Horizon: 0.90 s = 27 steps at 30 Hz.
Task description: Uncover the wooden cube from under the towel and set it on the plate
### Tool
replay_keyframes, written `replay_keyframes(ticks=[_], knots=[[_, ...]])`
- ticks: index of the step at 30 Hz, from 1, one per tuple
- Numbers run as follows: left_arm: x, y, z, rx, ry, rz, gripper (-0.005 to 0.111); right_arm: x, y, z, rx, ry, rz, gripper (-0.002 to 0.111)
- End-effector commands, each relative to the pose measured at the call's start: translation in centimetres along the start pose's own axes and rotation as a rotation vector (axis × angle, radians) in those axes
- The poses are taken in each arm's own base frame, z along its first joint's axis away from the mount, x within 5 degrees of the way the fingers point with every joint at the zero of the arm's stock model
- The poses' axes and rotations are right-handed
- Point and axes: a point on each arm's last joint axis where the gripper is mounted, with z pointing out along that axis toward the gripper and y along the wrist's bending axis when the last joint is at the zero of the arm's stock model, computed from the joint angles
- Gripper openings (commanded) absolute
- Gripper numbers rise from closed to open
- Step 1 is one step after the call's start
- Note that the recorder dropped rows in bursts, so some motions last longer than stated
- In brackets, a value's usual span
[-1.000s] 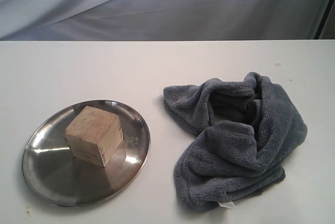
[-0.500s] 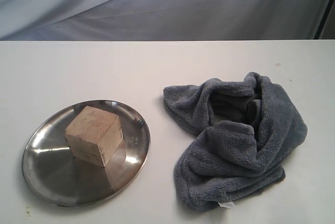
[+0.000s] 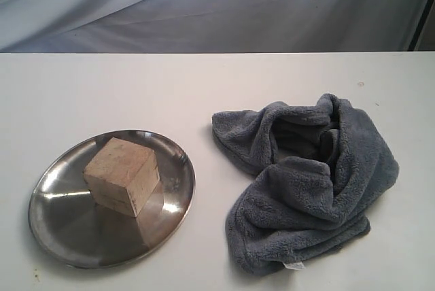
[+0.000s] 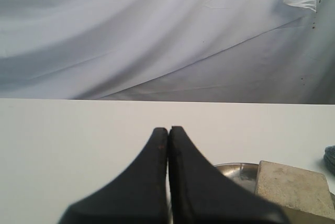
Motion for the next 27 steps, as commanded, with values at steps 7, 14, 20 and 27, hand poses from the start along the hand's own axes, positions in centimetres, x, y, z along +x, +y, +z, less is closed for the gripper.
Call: replay_keyframes(ticks=[7, 14, 20, 27], knots=[[0.1, 0.0, 0.0, -0.002, 0.002, -0.002, 0.001, 0.6, 0.1, -0.2, -0.017, 0.044, 0.049, 0.000], [0.1, 0.0, 0.0, -0.002, 0.002, -0.002, 0.001, 2.8, 0.3, 0.3, -0.029, 0.071, 0.189, 0.000], [0.1, 0.0, 0.0, -0.002, 0.002, 0.001, 0.001, 4.0, 0.3, 0.8, -0.026, 0.018, 0.208, 0.000], [0.1, 0.0, 0.0, -0.002, 0.002, 0.001, 0.001, 6.2, 0.3, 1.0, -0.017, 0.058, 0.123, 0.000]])
